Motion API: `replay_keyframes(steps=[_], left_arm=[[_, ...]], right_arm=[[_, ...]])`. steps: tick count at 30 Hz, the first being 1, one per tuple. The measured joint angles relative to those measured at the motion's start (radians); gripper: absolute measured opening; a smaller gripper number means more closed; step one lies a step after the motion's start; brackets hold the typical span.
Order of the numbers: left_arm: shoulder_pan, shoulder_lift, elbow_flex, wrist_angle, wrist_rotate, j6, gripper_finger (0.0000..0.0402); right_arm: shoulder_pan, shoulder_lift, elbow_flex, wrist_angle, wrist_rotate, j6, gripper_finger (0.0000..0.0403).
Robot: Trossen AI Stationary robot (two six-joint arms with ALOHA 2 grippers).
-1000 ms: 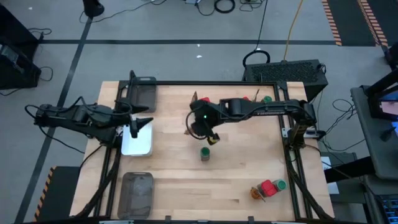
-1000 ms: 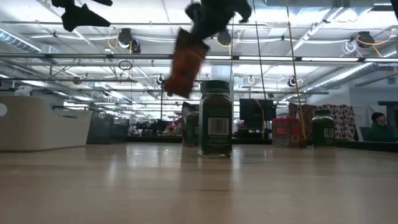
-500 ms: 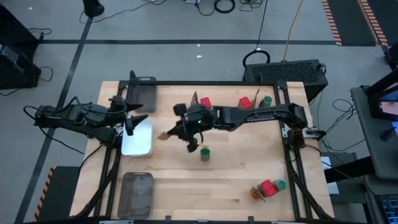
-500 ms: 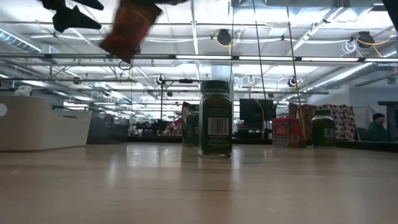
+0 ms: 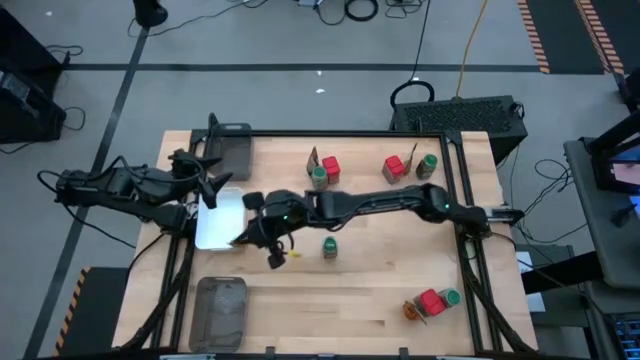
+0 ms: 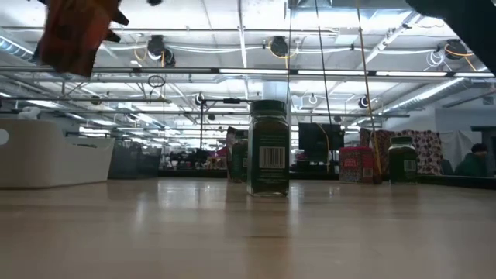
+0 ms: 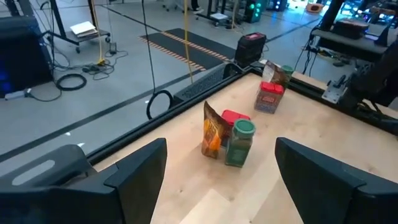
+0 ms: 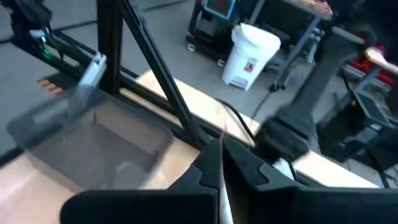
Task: Sort spices by type
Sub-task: Put the orange seasoning bag into the bottom black bin
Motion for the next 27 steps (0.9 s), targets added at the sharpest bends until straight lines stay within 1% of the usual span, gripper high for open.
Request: replay_keyframes(steps=[6,10,12,14,19,23,26,27], left_arm=[[0.000,-0.002,0.000,-0.079,-0.013,-0.032,0.0303],[0.000,-0.002,0.000,-0.113,-0.010,-0.083,0.0303],[0.000,-0.004,0.000,-0.127,0.007,-0.116,0.0303],[0.000,-0.006,0.000,-0.135,0.021,-0.168,0.0303],[0.000,-0.006,0.000,-0.141,0.077,-0.184,0.0303],[0.000,-0.006,0.000,-0.146,0.112,-0.177,0.0303],[0.000,-0.009,0.000,-0.162,0.151,-0.147,0.0303],[0.000,-0.010,0.000,-0.169,0.162,-0.135,0.0303]], right_arm=[[0.043,0.074,0.099,0.032,-0.021,0.069,0.0000],[0.070,0.086,0.104,0.034,-0.019,0.071,0.0000],[0.082,0.086,0.104,0.025,0.000,0.099,0.0000],[0.089,0.083,0.104,0.016,0.047,0.183,0.0000],[0.081,0.073,0.104,-0.059,0.067,0.370,0.0000],[0.055,0.079,0.104,-0.201,0.067,0.536,0.0000],[0.021,0.082,0.104,-0.306,0.069,0.692,0.0000],[0.011,0.083,0.104,-0.336,0.071,0.717,0.0001]])
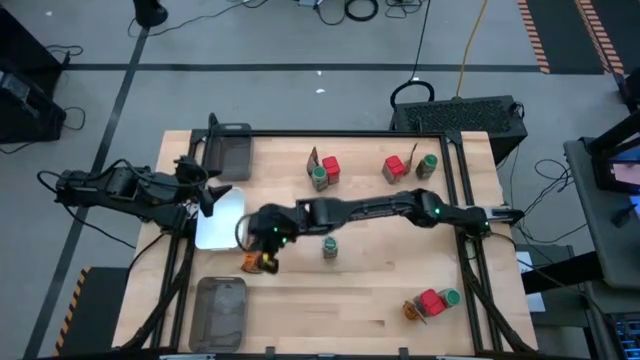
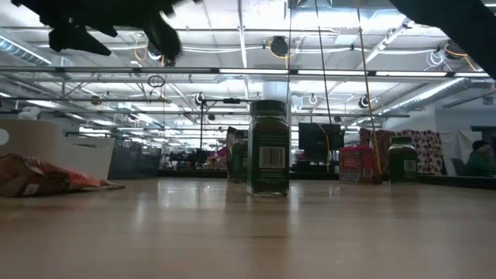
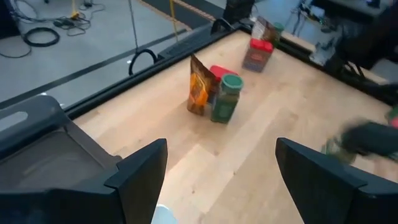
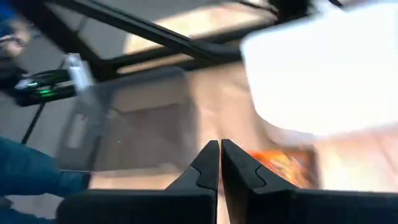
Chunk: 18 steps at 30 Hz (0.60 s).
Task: Sort spices by type
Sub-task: Put the orange seasoning bag into the bottom black bin
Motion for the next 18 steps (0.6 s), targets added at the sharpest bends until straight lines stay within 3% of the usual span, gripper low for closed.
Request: replay_keyframes(steps=[8,13,18], left_arm=[[0.000,-0.010,0.000,-0.006,0.035,0.031,0.0303],[0.000,-0.010,0.000,-0.006,0.042,0.013,0.0303],[0.000,-0.010,0.000,-0.003,0.042,-0.049,0.0303]], right_arm=[[-0.070,0.023,0.000,-0.057,0.023,-0.014,0.0077],[-0.097,0.100,0.000,-0.026,0.022,-0.152,0.0142],[-0.099,0.174,-0.001,0.036,0.020,-0.243,0.0180]])
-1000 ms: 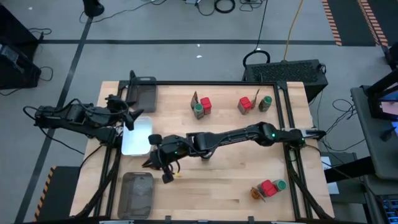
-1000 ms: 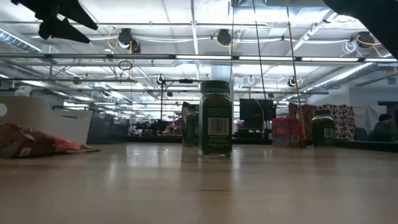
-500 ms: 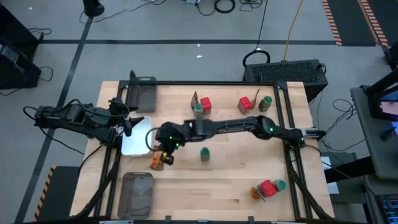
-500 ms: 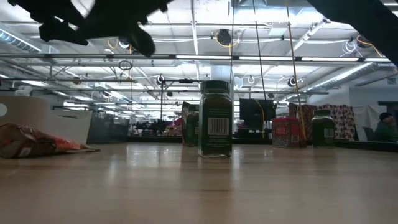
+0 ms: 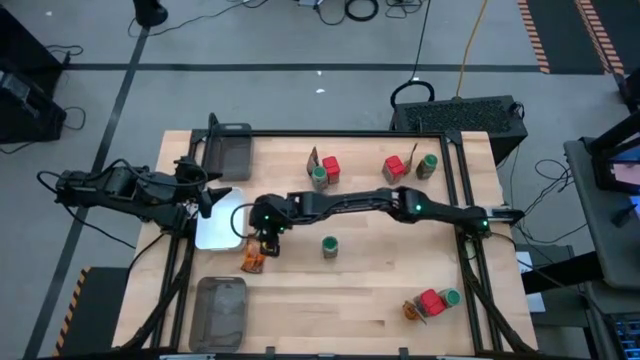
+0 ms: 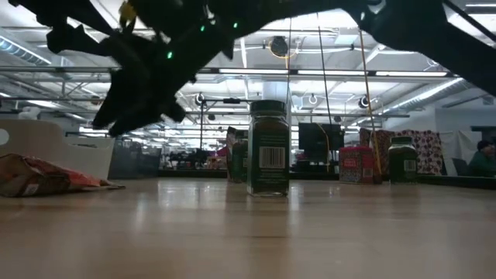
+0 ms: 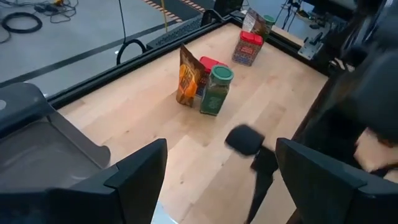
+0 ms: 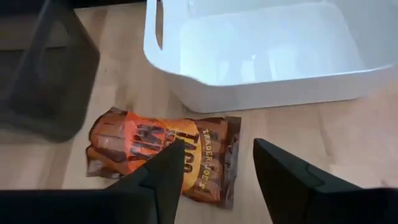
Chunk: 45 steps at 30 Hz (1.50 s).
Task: Sort spices by type
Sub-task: Put the orange seasoning bag into the bottom black bin
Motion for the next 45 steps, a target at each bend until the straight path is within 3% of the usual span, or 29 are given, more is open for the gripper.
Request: replay_keyframes(steps=[16,30,38,45], left_arm=[[0.000,0.001,0.000,-0.003,0.007,-0.027,0.0303],[0.000,0.002,0.000,-0.044,0.000,-0.027,0.0303],[0.000,0.002,0.000,-0.053,-0.004,-0.026,0.0303],[0.000,0.002,0.000,-0.052,-0.007,-0.020,0.0303]], right_arm=[[-0.002,0.117,0.000,0.062,0.030,-0.024,0.0169],[0.014,0.060,0.001,0.019,0.091,-0.150,0.0169],[0.034,0.008,0.003,-0.043,-0.106,-0.383,0.0169],[0.066,0.049,0.003,-0.003,-0.104,-0.567,0.0169]])
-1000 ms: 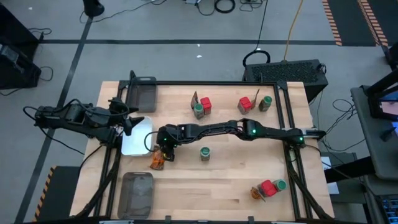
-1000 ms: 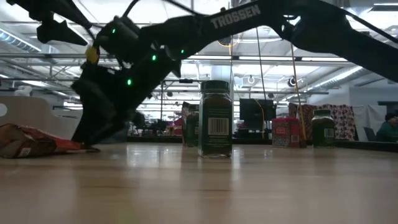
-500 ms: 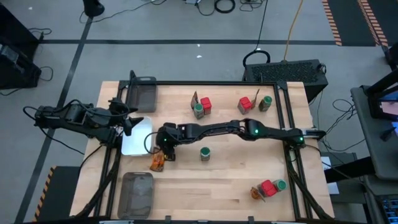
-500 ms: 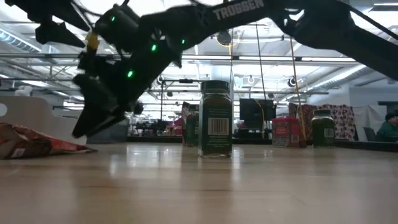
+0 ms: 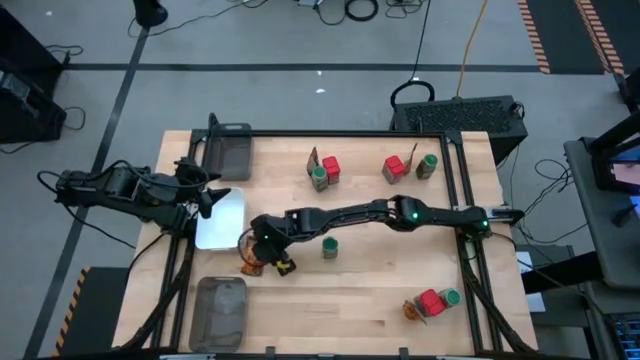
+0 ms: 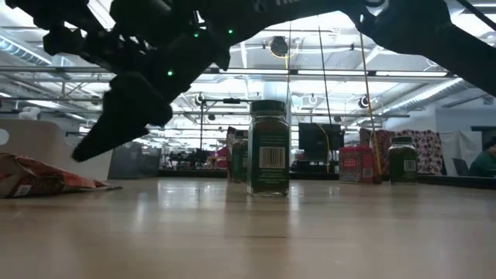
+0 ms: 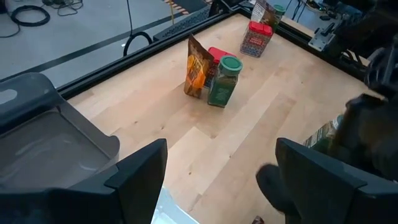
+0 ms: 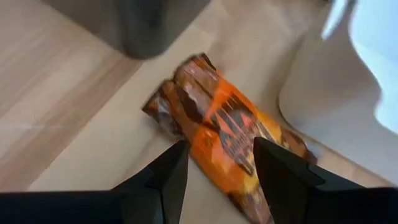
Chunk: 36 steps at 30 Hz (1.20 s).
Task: Sort spices by type
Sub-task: Put the orange seasoning bag into the bottom black bin
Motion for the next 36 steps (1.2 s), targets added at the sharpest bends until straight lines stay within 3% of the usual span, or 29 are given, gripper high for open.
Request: replay_keyframes(steps=[22,26,32,36], left_arm=[[0.000,0.000,0.000,0.006,0.000,-0.007,0.0303],[0.000,0.000,0.000,0.007,0.000,-0.008,0.0303],[0.000,0.000,0.000,0.008,0.000,-0.009,0.0303],[0.000,0.000,0.000,0.008,0.000,-0.009,0.0303]], right_arm=[[0.004,0.085,0.002,0.083,0.012,0.031,0.0166],[0.005,0.085,0.002,0.076,0.016,0.070,0.0130],[0.005,0.087,0.002,0.078,0.022,0.071,0.0021],[0.006,0.079,0.001,0.072,0.029,0.071,0.0009]])
